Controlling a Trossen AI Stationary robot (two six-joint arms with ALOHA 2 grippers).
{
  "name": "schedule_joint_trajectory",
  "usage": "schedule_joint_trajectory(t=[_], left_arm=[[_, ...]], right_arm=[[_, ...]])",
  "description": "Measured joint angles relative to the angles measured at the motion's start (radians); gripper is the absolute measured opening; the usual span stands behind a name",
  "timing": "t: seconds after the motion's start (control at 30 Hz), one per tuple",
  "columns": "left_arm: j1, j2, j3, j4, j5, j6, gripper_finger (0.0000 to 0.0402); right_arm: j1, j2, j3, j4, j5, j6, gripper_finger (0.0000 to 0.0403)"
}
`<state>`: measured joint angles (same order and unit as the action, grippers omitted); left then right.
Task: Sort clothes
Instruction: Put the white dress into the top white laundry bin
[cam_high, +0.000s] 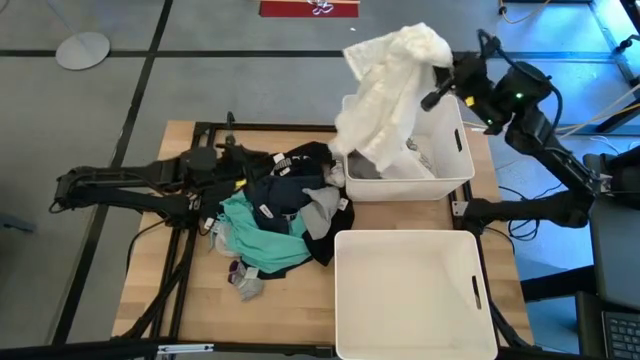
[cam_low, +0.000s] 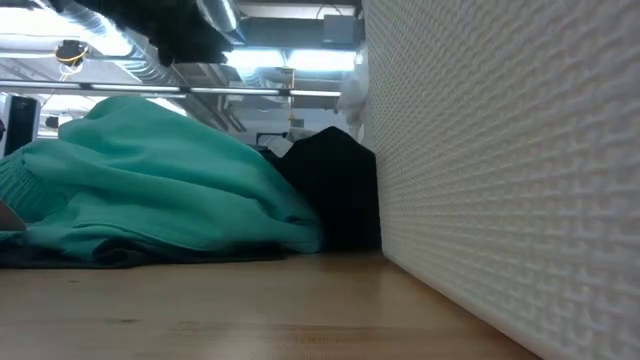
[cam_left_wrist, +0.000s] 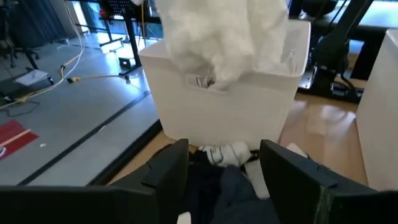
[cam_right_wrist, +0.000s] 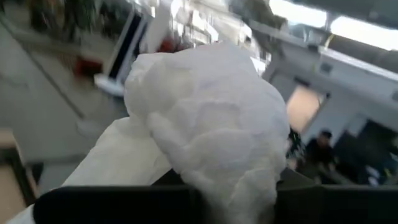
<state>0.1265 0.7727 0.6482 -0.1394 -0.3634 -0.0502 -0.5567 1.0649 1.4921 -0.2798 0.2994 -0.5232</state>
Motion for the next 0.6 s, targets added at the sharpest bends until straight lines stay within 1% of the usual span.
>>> schedule_joint_trajectory(t=[0.07, 0.23, 0.33, 0.43, 0.53, 0.6], left_arm=[[0.0, 0.0, -0.018, 0.002, 0.0, -0.004, 0.0187], [0.0, 0.0, -0.062, 0.045, 0.0, -0.026, 0.0186], [0.0, 0.0, -0.071, 0.05, 0.0, -0.033, 0.0186], [0.0, 0.0, -0.071, 0.056, 0.0, -0.041, 0.0186], [0.0, 0.0, -0.071, 0.054, 0.0, -0.045, 0.0186], [-0.001, 0.0, -0.071, 0.053, 0.0, -0.048, 0.0186]], right_arm=[[-0.019, 0.001, 0.0, -0.08, 0.022, 0.022, 0.0055], [-0.058, 0.002, 0.0, -0.3, 0.023, 0.086, 0.0055], [-0.059, 0.011, 0.0, -0.428, 0.021, 0.134, 0.0055], [-0.06, 0.02, 0.0, -0.552, -0.017, 0.187, 0.0055], [-0.059, 0.032, 0.0, -0.673, -0.033, 0.238, 0.0055], [-0.059, 0.037, -0.016, -0.72, -0.039, 0.262, 0.0055]])
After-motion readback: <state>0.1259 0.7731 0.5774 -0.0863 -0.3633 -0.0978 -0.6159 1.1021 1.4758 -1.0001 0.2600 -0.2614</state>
